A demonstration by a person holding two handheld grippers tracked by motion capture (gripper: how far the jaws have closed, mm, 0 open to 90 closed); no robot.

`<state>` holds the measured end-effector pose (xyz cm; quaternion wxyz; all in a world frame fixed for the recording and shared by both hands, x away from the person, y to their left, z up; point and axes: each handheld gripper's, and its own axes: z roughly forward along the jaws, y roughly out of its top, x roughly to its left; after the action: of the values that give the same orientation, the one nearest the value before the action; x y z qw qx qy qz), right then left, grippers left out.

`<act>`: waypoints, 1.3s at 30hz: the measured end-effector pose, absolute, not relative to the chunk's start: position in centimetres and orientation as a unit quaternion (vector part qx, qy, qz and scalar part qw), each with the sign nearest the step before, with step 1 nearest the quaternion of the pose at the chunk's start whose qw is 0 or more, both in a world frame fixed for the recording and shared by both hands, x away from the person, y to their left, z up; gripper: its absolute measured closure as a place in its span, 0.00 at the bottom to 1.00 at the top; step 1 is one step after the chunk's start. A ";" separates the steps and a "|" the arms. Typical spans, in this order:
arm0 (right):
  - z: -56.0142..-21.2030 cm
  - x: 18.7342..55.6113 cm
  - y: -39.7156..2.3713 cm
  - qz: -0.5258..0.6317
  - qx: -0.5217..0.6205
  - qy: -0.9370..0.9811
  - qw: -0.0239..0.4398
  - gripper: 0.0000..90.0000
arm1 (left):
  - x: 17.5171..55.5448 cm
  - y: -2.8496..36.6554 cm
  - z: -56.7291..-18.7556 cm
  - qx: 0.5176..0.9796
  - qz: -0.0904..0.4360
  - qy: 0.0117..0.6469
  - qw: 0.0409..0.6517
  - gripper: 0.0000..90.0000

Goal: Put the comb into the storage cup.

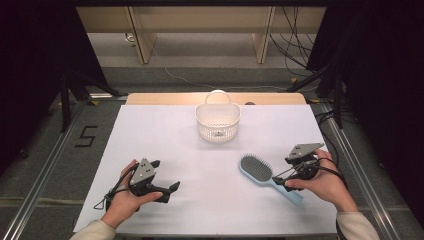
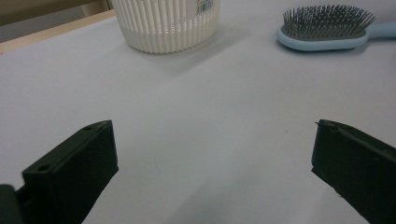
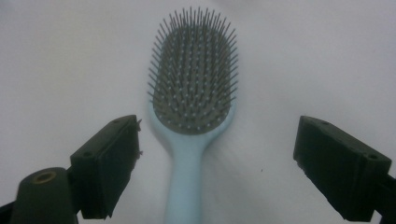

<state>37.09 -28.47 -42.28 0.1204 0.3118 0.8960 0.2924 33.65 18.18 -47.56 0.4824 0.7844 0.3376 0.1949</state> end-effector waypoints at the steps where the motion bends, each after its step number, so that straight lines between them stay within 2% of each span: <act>1: -42.4 37.1 -28.4 0.280 0.311 0.902 0.111 0.17 | 33.6 18.2 -47.6 0.785 0.195 0.337 0.482 0.00; 11: -43.2 37.5 -27.8 0.219 0.302 0.925 0.069 0.19 | 33.6 18.1 -47.6 0.785 0.194 0.338 0.483 0.00; 31: -44.5 38.7 -26.2 0.124 0.304 0.944 0.038 0.21 | 33.6 18.0 -47.6 0.785 0.191 0.338 0.482 0.00; 39: -44.9 39.4 -25.1 0.084 0.300 0.949 0.039 0.24 | 33.6 18.0 -47.6 0.786 0.191 0.337 0.482 0.00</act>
<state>39.40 -25.13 -44.94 0.0395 0.2998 0.9494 0.0845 33.63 18.04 -47.61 0.4823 0.7855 0.3372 0.1912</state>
